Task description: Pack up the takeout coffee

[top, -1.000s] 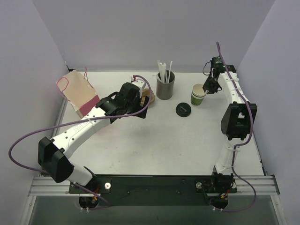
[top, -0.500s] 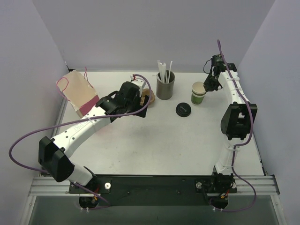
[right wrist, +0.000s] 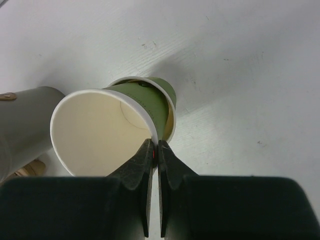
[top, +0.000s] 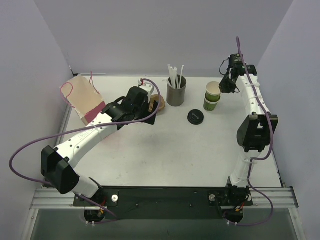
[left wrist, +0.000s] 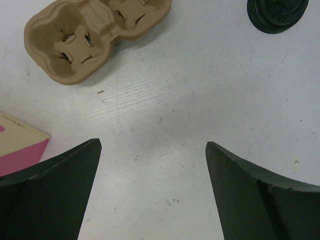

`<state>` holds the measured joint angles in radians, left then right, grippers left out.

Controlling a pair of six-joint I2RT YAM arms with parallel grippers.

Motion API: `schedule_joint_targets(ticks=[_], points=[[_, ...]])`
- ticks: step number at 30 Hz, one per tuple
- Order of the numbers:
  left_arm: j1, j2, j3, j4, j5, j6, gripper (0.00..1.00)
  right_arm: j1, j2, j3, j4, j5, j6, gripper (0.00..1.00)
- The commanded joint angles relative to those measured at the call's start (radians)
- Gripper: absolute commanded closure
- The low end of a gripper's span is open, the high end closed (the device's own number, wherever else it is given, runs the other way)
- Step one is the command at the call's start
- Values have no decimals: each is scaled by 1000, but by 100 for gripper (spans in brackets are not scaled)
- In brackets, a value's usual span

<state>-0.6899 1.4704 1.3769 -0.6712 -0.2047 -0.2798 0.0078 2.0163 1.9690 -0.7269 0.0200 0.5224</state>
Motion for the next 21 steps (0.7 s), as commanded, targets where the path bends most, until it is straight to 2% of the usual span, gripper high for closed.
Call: schedule_joint_targets(ticks=[1, 9, 13, 17, 21], points=[[9, -5, 33, 4, 7, 8, 3, 0, -103, 42, -20, 12, 11, 100], [26, -38, 22, 19, 14, 24, 3, 3, -188, 62, -16, -8, 24, 100], [33, -58, 22, 18, 14, 24, 2, 59, -276, 7, -14, -44, 37, 100], [52, -81, 24, 4, -1, 4, 3, 179, -364, -129, -13, -23, 36, 100], [67, -111, 4, 4, -4, -15, 3, 316, -444, -368, 24, -28, 68, 100]])
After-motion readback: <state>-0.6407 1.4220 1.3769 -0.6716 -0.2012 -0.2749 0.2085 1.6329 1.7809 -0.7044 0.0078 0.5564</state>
